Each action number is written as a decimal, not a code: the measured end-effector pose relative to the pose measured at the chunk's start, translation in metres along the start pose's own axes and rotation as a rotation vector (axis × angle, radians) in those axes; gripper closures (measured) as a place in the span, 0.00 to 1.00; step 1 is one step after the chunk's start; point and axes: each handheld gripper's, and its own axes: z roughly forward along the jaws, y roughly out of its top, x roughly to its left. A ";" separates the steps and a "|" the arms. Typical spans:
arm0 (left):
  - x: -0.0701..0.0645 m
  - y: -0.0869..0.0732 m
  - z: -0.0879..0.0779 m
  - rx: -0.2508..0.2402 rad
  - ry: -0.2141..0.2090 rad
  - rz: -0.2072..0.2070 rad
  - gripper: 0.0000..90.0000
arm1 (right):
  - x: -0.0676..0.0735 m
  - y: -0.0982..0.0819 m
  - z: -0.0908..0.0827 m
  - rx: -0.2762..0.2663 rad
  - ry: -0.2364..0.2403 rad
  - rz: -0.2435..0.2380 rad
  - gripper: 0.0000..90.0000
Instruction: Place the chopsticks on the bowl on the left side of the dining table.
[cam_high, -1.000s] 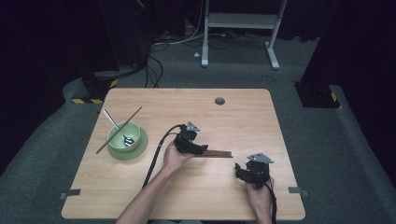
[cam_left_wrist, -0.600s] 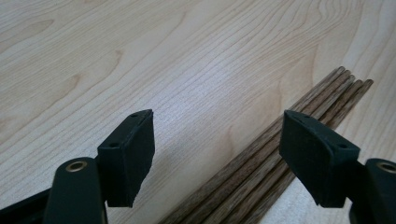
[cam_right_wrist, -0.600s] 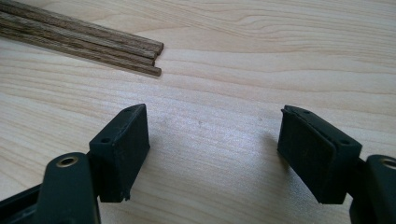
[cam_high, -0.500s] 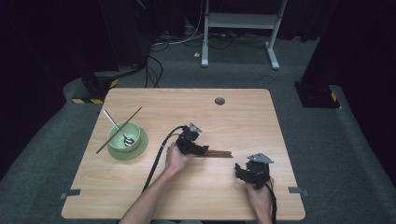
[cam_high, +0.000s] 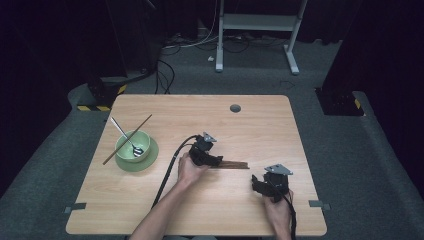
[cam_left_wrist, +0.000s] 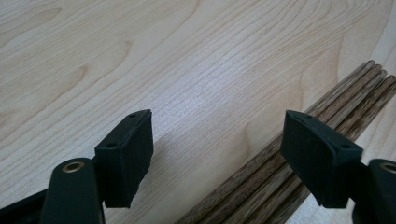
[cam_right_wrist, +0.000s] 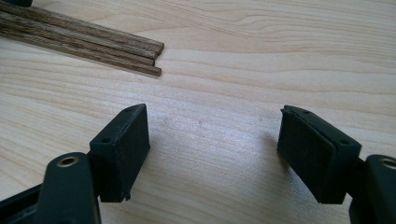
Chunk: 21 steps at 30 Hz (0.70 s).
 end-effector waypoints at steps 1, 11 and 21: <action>0.000 0.000 0.000 0.002 -0.001 0.001 0.29 | 0.000 0.000 0.000 0.000 0.000 0.000 0.27; 0.002 -0.002 0.003 0.007 0.007 -0.010 0.28 | 0.000 0.000 0.000 0.000 0.000 0.000 0.27; 0.006 -0.005 0.001 0.000 0.007 -0.021 0.28 | 0.000 0.000 0.000 0.000 0.001 -0.001 0.27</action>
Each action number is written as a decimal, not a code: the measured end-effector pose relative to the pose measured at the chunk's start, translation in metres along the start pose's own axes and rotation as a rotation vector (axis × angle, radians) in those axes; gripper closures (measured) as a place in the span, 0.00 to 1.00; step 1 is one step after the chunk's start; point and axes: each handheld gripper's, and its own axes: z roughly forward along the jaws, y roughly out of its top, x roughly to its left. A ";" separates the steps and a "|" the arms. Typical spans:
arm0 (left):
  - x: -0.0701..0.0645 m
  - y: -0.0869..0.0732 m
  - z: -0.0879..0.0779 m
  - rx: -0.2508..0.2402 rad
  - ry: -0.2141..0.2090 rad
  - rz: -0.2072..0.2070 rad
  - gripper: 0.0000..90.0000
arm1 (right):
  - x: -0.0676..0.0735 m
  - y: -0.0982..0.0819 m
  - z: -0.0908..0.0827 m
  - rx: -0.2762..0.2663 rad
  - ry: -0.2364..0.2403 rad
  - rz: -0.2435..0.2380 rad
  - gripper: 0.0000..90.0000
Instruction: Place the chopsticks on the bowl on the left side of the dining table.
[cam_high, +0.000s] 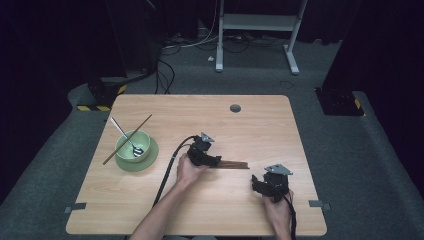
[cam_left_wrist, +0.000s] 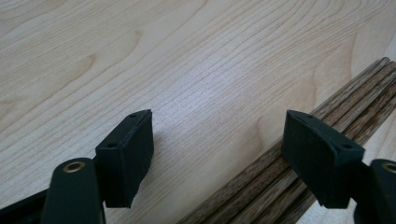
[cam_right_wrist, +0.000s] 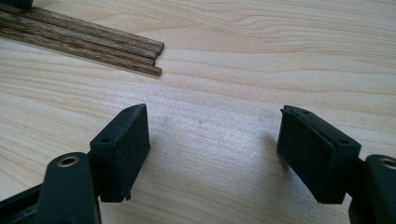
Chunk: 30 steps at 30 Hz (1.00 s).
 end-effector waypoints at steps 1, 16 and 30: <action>0.000 0.000 0.000 -0.002 -0.004 -0.006 0.28 | 0.000 0.000 0.000 0.000 0.000 0.000 0.27; 0.003 -0.002 -0.002 0.004 -0.004 -0.004 0.29 | 0.000 0.000 0.000 0.000 0.000 0.000 0.27; 0.004 -0.004 -0.003 0.007 0.000 -0.003 0.30 | 0.000 0.000 0.000 -0.001 0.000 0.000 0.27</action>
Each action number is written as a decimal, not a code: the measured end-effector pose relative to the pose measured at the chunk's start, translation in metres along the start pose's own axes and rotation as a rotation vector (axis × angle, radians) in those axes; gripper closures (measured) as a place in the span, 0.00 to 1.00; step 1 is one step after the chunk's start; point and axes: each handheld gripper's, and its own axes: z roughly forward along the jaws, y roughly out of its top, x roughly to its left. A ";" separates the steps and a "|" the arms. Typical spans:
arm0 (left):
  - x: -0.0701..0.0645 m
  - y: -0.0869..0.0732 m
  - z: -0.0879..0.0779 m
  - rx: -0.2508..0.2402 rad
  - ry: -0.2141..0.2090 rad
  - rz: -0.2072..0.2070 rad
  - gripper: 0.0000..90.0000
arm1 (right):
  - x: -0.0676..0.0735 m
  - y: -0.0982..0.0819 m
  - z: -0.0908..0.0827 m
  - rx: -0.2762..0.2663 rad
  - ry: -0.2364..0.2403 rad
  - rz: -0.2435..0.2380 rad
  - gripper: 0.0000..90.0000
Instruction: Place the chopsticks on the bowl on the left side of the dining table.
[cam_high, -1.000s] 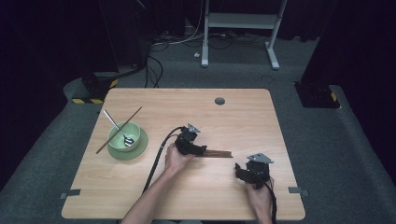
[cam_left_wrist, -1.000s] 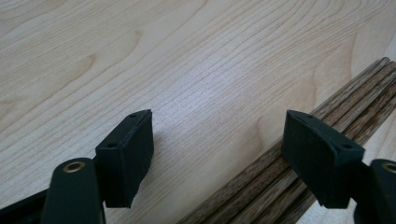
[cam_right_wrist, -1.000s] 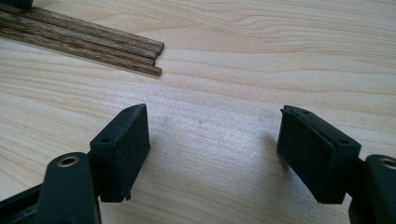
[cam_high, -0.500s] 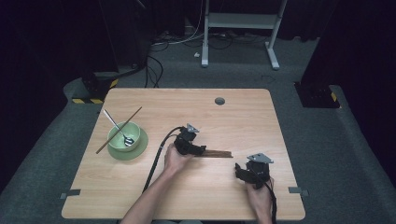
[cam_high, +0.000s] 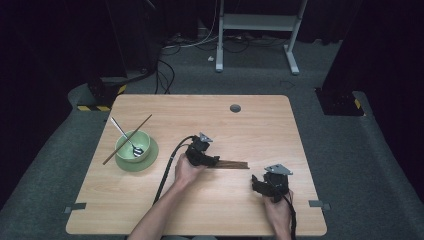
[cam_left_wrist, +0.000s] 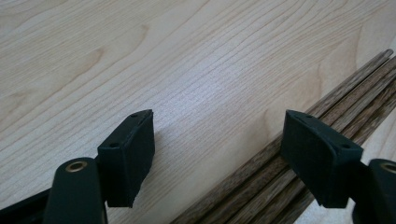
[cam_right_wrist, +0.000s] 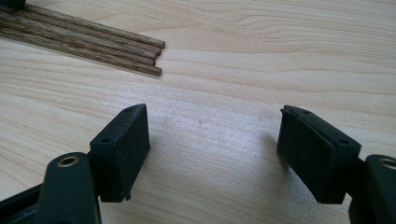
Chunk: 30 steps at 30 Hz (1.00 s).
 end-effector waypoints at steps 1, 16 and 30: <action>0.001 -0.001 0.000 -0.004 -0.002 -0.005 0.30 | 0.000 0.000 0.000 0.000 0.000 0.000 0.27; 0.009 -0.002 -0.001 -0.009 0.052 0.004 0.36 | 0.000 0.000 0.000 0.000 0.000 0.000 0.27; 0.017 -0.001 -0.002 -0.011 0.067 0.025 0.52 | 0.000 0.000 0.000 0.000 0.000 0.000 0.27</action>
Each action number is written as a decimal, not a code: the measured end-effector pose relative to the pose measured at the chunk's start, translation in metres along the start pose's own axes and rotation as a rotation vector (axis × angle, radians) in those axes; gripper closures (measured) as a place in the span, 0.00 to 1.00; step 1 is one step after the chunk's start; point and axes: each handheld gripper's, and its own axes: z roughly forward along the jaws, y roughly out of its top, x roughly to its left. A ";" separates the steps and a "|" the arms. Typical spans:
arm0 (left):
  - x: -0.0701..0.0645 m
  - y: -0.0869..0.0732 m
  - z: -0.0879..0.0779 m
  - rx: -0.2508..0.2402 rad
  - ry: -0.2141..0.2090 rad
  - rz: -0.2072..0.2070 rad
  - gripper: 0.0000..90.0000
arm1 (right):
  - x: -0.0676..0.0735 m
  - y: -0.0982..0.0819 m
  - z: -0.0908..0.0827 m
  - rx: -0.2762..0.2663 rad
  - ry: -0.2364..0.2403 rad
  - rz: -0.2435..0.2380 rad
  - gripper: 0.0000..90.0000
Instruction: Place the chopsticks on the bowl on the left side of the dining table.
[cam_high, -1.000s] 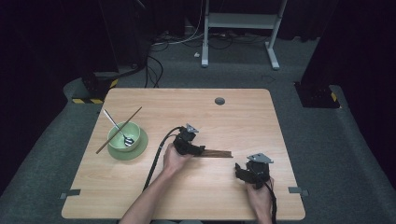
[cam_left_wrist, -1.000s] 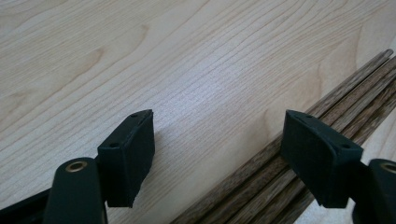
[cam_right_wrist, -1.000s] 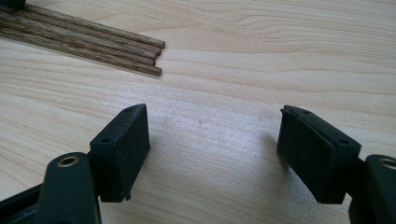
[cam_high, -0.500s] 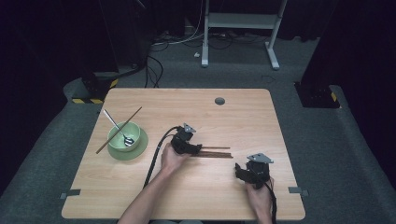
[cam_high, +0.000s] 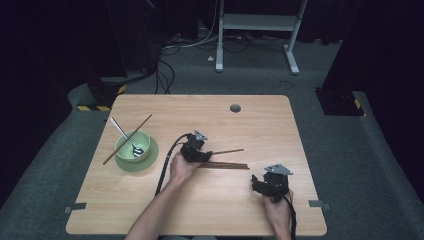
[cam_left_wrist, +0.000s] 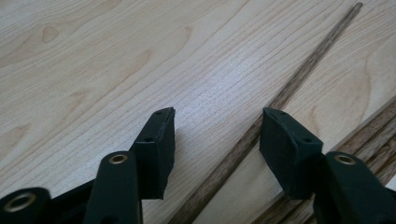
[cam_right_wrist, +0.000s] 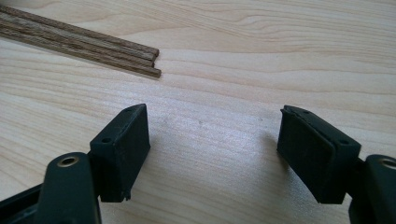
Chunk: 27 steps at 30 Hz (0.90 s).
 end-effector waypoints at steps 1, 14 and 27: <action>0.001 0.001 0.000 0.006 -0.004 0.004 0.52 | 0.000 0.000 0.000 0.001 0.001 0.000 0.27; 0.008 0.004 -0.001 0.025 -0.008 0.008 0.67 | 0.000 0.000 0.000 0.000 0.000 0.000 0.27; 0.016 0.002 -0.004 0.035 -0.018 0.012 0.85 | 0.000 0.000 0.000 0.000 0.000 0.001 0.27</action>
